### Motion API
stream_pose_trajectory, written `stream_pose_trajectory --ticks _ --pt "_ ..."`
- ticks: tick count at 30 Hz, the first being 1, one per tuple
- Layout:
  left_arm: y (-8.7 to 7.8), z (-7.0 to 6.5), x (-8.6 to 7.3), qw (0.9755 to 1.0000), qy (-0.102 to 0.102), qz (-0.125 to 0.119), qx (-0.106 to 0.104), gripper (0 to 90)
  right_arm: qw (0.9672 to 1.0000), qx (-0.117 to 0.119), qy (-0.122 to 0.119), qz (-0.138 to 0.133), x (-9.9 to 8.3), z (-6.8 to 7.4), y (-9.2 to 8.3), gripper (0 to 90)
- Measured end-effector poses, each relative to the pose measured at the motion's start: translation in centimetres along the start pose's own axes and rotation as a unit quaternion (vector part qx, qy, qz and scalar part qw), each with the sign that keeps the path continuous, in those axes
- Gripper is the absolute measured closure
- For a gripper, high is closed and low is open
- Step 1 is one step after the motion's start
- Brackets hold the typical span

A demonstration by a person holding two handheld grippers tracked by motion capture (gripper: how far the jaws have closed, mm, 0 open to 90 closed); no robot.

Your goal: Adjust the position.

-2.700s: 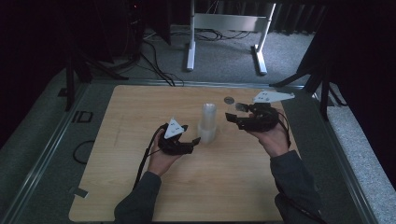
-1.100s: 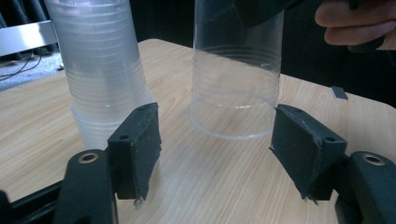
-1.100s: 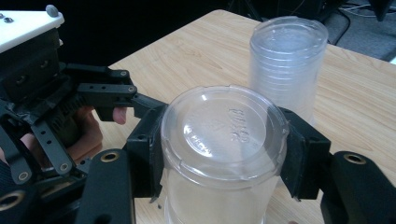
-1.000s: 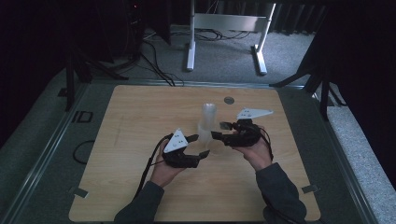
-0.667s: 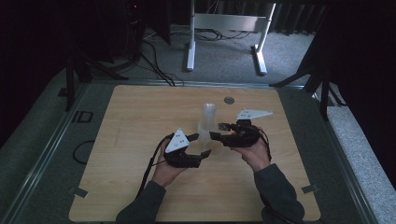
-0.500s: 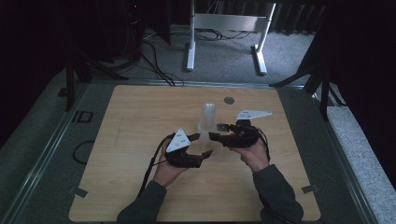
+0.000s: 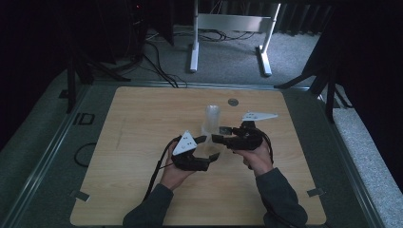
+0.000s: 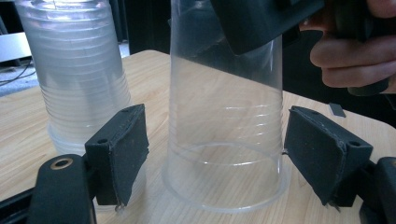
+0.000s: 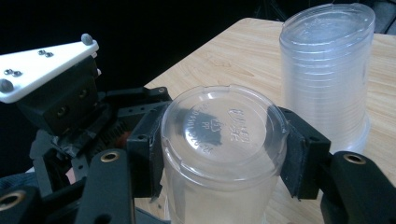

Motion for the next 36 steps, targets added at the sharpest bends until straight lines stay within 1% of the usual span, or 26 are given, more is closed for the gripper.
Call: stream_pose_trajectory --ticks 4,12,19,26,30,36 --pt "0.18 -0.14 -0.08 1.0 0.0 0.0 -0.006 21.8 1.0 0.005 0.002 -0.001 0.03 0.05 0.08 41.3" --pt "0.39 -0.13 -0.27 1.0 0.001 0.007 -0.003 19.8 0.9998 0.018 0.009 -0.004 0.1 0.19 0.17 41.4" --pt "0.49 -0.15 -0.43 1.0 0.0 0.009 -0.004 20.5 0.9998 0.019 0.01 -0.007 0.13 0.2 0.08 41.4" --pt "0.48 -0.23 -0.37 1.0 0.003 0.007 -0.001 21.4 0.9996 0.023 0.015 -0.01 0.13 0.16 0.02 41.4" --pt "0.46 -0.28 -0.27 1.0 0.004 0.002 0.002 21.5 0.9992 0.03 0.022 -0.014 0.12 0.09 0.04 41.4" --pt "0.42 -0.29 -0.31 1.0 0.003 0.001 0.002 22.4 0.999 0.032 0.027 -0.017 0.07 0.02 0.07 41.5"
Point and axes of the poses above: each handheld gripper's, and its own axes: y roughly forward along the jaws, x roughly out of its top, z roughly to its left, the point moved 4 cm from there along y, roughly forward along the jaws, and after that the axes turned 1 degree about -x, right-handed, at the moved point
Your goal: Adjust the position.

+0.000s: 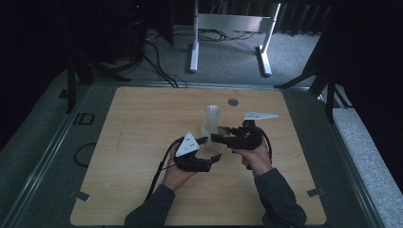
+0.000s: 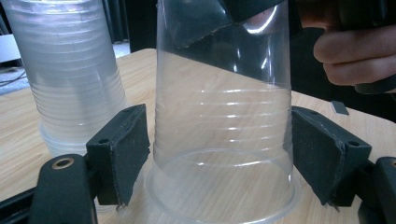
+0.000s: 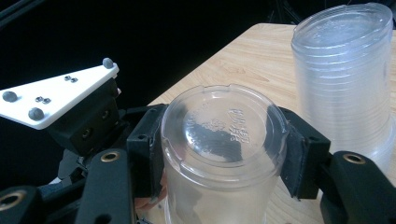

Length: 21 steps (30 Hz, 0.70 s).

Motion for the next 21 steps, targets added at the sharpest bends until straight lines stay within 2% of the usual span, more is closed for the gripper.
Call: stream_pose_trajectory --ticks 16,21 --pt "0.09 -0.16 -0.06 1.0 0.0 -0.003 0.0 22.4 0.9995 0.015 0.023 -0.016 0.02 -0.32 -0.13 41.5" --pt "0.1 -0.18 -0.07 1.0 0.001 -0.002 0.0 26.0 0.9994 0.015 0.027 -0.018 0.01 -0.42 -0.21 41.5"
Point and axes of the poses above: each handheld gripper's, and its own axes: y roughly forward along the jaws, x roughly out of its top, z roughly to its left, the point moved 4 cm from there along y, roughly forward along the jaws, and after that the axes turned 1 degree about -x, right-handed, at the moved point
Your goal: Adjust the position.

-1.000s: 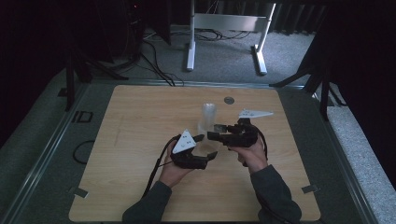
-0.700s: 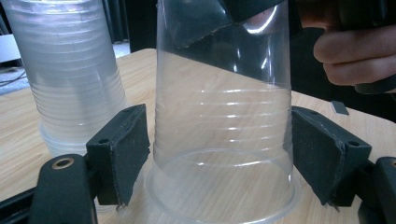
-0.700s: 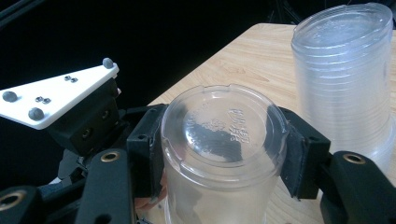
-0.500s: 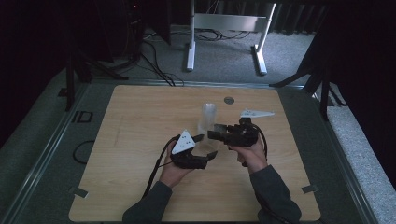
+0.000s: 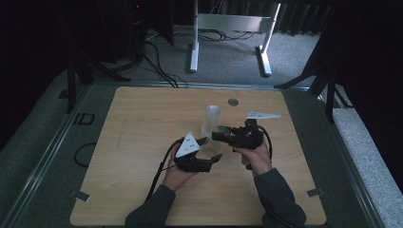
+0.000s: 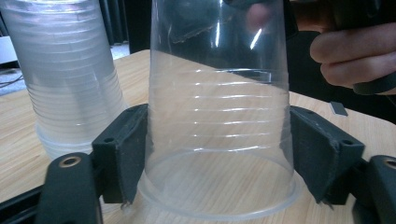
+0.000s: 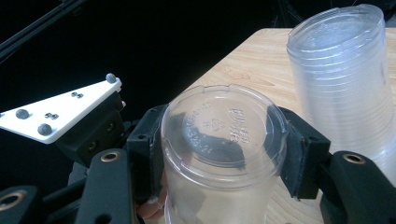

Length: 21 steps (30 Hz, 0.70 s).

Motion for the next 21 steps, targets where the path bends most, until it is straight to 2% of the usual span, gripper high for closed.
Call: stream_pose_trajectory --ticks 6,21 --pt "-0.06 -0.01 -0.04 1.0 0.001 0.002 -0.001 27.3 1.0 0.002 0.002 0.0 -0.12 -0.11 -0.01 41.3" --pt "-0.23 -0.06 0.0 0.9999 0.006 0.005 -0.006 27.8 0.9999 -0.006 -0.013 0.007 -0.14 -0.02 -0.03 34.7"
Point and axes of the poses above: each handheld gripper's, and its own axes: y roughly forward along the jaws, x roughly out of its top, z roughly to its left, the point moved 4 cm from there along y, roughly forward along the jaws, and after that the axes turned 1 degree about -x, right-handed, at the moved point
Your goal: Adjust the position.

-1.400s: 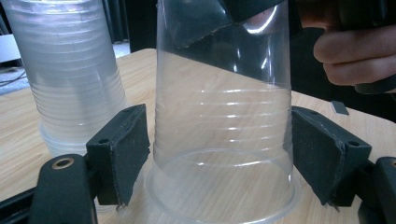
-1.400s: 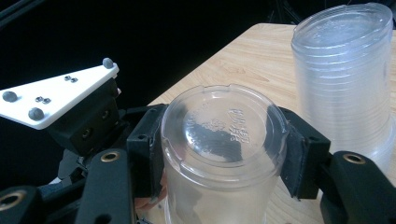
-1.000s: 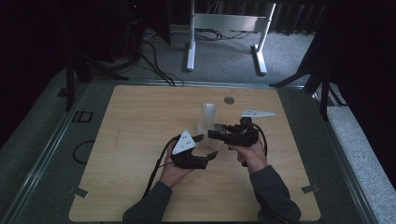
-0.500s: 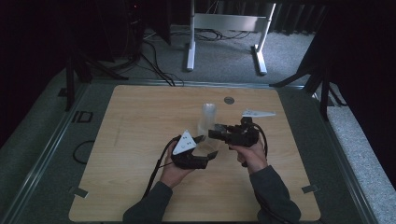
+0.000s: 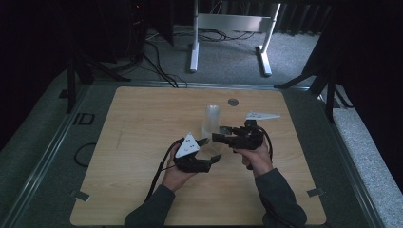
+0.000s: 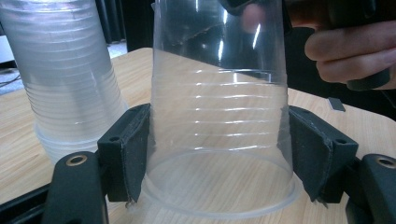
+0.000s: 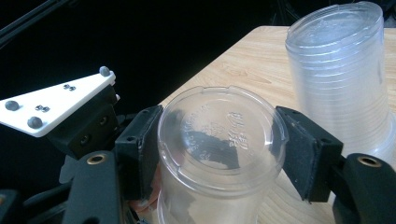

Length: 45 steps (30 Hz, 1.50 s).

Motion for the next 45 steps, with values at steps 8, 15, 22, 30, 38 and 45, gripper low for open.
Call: stream_pose_trajectory --ticks 8,15,22,30,38,45 --pt "-0.2 0.0 0.1 1.0 0.005 0.003 -0.004 27.9 0.9999 -0.004 -0.01 0.001 0.1 0.0 -0.3 33.0" --pt "-0.3 0.1 0.1 0.9998 0.011 0.01 -0.01 27.9 0.9998 -0.006 -0.021 0.002 0.2 0.0 -0.8 32.9" --pt "-0.5 0.1 0.1 0.9996 0.016 0.019 -0.016 28.0 0.9996 -0.007 -0.029 0.004 0.3 0.0 -1.4 33.0" --pt "-0.8 0.4 0.0 0.9992 0.02 0.029 -0.018 28.0 0.9991 -0.011 -0.04 0.008 0.5 0.0 -2.1 33.0" --pt "-1.2 0.7 -0.2 0.9986 0.022 0.04 -0.026 28.1 0.9974 -0.022 -0.064 0.024 0.6 0.1 -2.5 33.0" --pt "-1.7 0.9 -0.2 0.9975 0.027 0.053 -0.039 28.4 0.994 -0.025 -0.097 0.044 1.0 0.5 -3.1 33.4"
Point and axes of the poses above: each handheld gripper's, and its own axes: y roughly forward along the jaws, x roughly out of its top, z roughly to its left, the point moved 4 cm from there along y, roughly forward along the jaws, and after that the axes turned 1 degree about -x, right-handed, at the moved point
